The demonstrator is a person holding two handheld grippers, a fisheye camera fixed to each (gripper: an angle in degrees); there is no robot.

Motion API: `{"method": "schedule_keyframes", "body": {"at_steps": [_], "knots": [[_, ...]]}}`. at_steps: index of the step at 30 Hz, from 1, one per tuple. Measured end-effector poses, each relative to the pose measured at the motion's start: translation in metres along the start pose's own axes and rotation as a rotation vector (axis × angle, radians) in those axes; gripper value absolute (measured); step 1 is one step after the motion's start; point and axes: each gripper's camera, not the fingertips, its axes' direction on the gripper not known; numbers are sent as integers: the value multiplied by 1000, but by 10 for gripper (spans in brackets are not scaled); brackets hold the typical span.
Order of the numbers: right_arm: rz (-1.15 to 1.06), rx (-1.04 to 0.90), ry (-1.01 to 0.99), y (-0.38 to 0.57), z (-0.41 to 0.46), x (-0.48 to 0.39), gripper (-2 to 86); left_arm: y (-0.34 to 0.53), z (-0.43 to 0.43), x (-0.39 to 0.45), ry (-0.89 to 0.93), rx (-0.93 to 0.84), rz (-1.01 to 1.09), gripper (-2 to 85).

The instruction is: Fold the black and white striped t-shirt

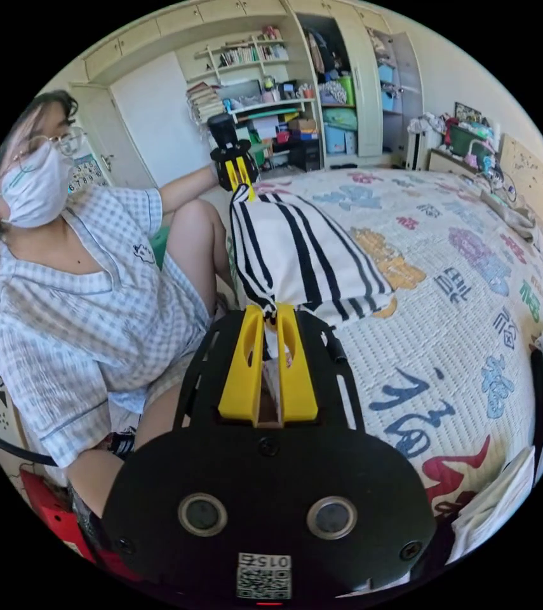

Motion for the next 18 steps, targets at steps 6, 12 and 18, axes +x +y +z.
{"method": "schedule_keyframes", "body": {"at_steps": [6,12,18], "knots": [[68,30,36,11,6,-22,61,-2,-6,22,-19,-134,-16,15],[29,203,133,-10,10,-39,50,-20,-55,23,-65,139,-54,9],[139,-18,66,-33,94,14,-4,-51,17,-3,16,-148,-75,8]]}}
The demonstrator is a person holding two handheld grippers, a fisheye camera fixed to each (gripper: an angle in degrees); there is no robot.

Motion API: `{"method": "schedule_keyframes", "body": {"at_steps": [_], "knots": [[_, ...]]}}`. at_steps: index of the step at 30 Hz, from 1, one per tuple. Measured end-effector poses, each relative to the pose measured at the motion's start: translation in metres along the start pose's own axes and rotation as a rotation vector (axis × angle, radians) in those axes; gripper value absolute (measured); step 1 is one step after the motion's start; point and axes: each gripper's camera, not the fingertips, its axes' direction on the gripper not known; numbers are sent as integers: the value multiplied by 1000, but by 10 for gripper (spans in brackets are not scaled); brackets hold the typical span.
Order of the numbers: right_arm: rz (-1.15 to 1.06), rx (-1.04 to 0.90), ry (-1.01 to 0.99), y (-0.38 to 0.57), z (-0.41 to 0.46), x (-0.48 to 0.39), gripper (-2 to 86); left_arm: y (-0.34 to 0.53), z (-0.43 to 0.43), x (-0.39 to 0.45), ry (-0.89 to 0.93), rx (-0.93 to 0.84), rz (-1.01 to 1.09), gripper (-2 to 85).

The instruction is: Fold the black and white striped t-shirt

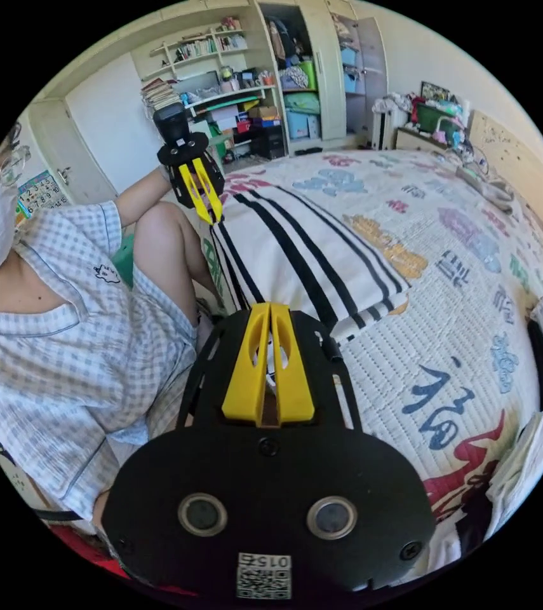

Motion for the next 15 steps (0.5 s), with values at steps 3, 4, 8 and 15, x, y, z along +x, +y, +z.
{"method": "schedule_keyframes", "body": {"at_steps": [3,4,8,15], "knots": [[77,-48,-104,5,18,29,-8,2,26,-22,39,-129,-51,6],[96,-46,-103,8,20,37,-8,2,24,-28,58,-112,-73,6],[181,41,-173,30,15,68,-2,6,3,-49,111,-51,-158,14],[490,385,-275,91,-2,159,104,103,-51,-148,323,384,-709,102]]}}
